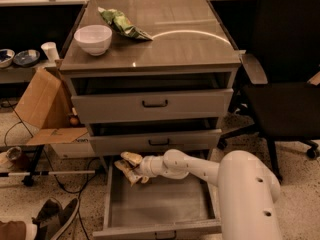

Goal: Pick brown chip bag from bottom drawer and place on counter

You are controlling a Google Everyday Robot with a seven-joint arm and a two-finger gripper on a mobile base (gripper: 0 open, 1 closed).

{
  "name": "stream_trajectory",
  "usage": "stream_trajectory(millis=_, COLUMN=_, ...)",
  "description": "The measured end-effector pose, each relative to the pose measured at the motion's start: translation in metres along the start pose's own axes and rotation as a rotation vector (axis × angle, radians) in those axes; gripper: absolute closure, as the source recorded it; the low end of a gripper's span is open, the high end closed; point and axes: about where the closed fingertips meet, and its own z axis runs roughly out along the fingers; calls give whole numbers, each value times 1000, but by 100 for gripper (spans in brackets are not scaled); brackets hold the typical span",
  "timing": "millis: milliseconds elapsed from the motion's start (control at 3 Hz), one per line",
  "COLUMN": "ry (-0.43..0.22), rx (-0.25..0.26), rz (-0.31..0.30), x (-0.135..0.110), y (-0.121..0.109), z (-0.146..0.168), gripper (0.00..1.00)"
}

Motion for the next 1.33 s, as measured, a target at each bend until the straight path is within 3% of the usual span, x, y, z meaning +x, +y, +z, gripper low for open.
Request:
stream_trajectory(millis=333, ry=-53, rx=-13, rz=96, x=-33, y=-39, z=10, gripper=0)
stream_trajectory(millis=667, ry=-89, rx=5, rz=149, x=-52, y=-62, z=17, gripper=0)
stream_trajectory(millis=1333, ry=-104, rx=13, rz=168, x=-54, y=-70, z=20, gripper=27)
